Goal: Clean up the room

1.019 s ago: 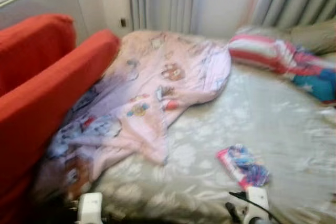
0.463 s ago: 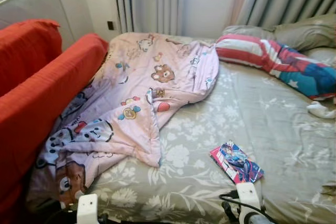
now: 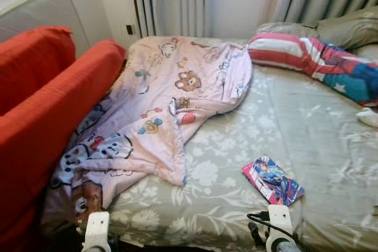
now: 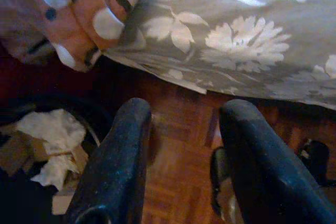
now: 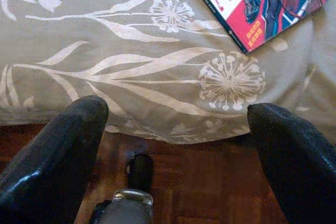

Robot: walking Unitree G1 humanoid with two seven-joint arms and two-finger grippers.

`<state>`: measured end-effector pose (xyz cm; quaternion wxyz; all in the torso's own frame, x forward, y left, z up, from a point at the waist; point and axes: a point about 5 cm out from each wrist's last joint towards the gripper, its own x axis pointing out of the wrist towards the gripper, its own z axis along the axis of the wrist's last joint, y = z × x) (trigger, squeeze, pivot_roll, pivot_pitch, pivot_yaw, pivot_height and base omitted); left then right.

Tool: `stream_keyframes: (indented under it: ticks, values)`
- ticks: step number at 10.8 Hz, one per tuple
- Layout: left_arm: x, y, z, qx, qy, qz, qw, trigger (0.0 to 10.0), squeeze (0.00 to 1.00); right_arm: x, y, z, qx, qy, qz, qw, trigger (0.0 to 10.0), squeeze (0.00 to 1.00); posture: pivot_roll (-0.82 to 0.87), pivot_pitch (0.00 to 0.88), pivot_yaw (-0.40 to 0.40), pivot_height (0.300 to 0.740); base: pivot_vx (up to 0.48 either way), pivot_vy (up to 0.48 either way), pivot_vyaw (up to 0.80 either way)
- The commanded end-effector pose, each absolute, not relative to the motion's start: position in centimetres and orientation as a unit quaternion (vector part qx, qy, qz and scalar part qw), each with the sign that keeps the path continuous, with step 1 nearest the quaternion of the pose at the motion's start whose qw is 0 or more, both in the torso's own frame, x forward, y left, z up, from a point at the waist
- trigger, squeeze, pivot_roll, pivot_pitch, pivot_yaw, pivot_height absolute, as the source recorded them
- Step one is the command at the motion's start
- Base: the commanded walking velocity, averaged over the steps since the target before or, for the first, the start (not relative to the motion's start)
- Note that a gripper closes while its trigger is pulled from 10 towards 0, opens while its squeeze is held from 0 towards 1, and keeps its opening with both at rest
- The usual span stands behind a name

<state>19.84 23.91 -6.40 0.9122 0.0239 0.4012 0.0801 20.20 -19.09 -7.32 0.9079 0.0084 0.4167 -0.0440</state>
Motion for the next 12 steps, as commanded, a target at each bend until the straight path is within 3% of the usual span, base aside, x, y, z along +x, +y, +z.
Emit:
stream_keyframes:
  ticks: [1, 4, 9, 12]
  values:
    - [19.69, 23.99, -6.47, 0.027, 0.405, 0.079, 0.911, 10.0, 0.0, 19.79, -19.08, -7.58, 0.025, 0.427, -0.054, 0.902, 10.0, 0.0, 0.11, 0.0, 0.03, 0.74, 0.0, 0.0, 0.0]
    - [19.53, 23.51, -6.68, 0.026, 0.407, 0.074, 0.91, 10.0, 0.0, 19.42, -19.31, -7.77, 0.04, 0.433, -0.07, 0.898, 10.0, 0.0, 0.12, 0.0, 0.021, 0.74, 0.0, 0.0, 0.0]
    - [18.87, 23.9, -6.93, 0.021, 0.413, 0.088, 0.906, 10.0, 0.0, 19.52, -19.29, -7.71, 0.041, 0.434, -0.052, 0.898, 10.0, 0.0, 0.14, 0.0, 0.008, 0.74, 0.0, 0.0, -0.5]
    - [19.01, 23.91, -6.85, 0.02, 0.41, 0.089, 0.907, 10.0, 0.0, 19.58, -19.31, -7.68, 0.044, 0.432, -0.059, 0.899, 10.0, 0.0, 0.14, 0.0, 0.01, 0.74, 0.0, -0.278, 0.0]
